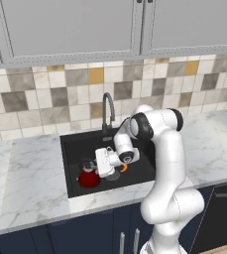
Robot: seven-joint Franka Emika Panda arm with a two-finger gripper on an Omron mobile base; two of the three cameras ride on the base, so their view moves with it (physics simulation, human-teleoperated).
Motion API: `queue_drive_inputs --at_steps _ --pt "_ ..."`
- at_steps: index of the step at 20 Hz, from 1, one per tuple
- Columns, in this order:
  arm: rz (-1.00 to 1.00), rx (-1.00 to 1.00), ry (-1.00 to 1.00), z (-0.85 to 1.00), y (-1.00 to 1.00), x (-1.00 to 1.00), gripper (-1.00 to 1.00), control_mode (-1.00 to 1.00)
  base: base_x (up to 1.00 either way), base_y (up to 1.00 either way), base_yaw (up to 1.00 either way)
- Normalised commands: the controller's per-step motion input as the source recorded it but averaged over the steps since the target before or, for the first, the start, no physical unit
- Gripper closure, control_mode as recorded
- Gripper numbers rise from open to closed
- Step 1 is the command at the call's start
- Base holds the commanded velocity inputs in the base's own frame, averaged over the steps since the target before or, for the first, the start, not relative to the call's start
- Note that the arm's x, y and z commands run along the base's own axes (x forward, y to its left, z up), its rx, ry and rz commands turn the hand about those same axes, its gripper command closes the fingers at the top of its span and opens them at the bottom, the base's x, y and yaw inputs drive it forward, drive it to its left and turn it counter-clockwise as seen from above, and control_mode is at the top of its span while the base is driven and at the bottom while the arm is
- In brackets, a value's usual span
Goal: Open the cabinet, pick the kettle from the cabinet, and place it in the sink.
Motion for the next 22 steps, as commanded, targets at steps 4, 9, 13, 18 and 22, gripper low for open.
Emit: queue_drive_inputs --at_steps 4,9,13,18,22 --pt "0.03 0.00 0.01 -0.25 0.05 0.12 1.00 -1.00 0.00 0.00 0.00" --pt "0.03 0.00 0.00 -0.31 0.05 -0.01 1.00 -1.00 0.00 0.00 0.00" --pt "0.00 0.00 0.00 -0.34 0.00 -0.07 -1.00 -1.00 0.00 0.00 0.00" --pt "0.00 0.00 -0.01 -0.28 -0.01 -0.08 -1.00 -1.00 0.00 0.00 0.00" --pt "0.00 0.00 -0.05 -0.16 -0.04 -0.06 -1.00 -1.00 0.00 0.00 0.00"
